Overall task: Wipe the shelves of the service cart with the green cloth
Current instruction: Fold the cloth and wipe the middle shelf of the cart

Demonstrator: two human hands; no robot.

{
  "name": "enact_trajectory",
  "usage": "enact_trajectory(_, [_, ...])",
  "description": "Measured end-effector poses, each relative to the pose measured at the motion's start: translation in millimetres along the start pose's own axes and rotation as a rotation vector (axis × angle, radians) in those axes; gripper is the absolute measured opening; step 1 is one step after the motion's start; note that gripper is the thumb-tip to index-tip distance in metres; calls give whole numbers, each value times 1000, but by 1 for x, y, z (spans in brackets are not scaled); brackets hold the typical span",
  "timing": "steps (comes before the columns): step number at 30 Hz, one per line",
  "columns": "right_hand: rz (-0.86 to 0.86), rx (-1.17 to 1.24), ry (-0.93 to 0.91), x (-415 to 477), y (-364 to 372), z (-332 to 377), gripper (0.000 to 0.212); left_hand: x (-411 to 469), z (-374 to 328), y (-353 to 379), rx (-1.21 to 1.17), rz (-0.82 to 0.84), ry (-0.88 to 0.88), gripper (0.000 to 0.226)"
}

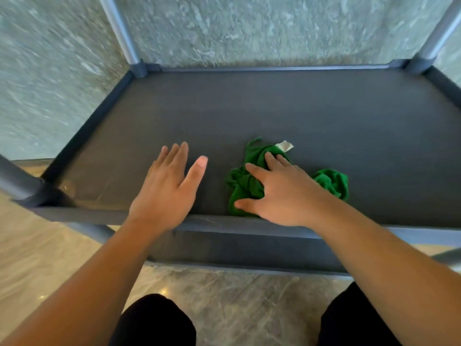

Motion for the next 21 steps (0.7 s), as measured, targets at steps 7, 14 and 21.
enact_trajectory(7, [-22, 86, -89, 4, 3, 35, 73, -4, 12, -25, 17, -43, 76, 80])
enact_trajectory(14, [13, 95, -12, -9, 1, 9, 71, 1, 109, -85, 376, -72, 0, 91])
enact_trajectory(21, [97, 77, -170, 3, 6, 55, 70, -2, 126, -63, 401, 95, -77, 93])
Point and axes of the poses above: each hand's wrist, its own x-axis towards the middle knuckle, its own y-axis out of the palm, z = x × y, the point moved 9 cm from there along x, towards the middle knuckle, and after that the axes turned 9 degrees about -z, right-handed, at the moved point
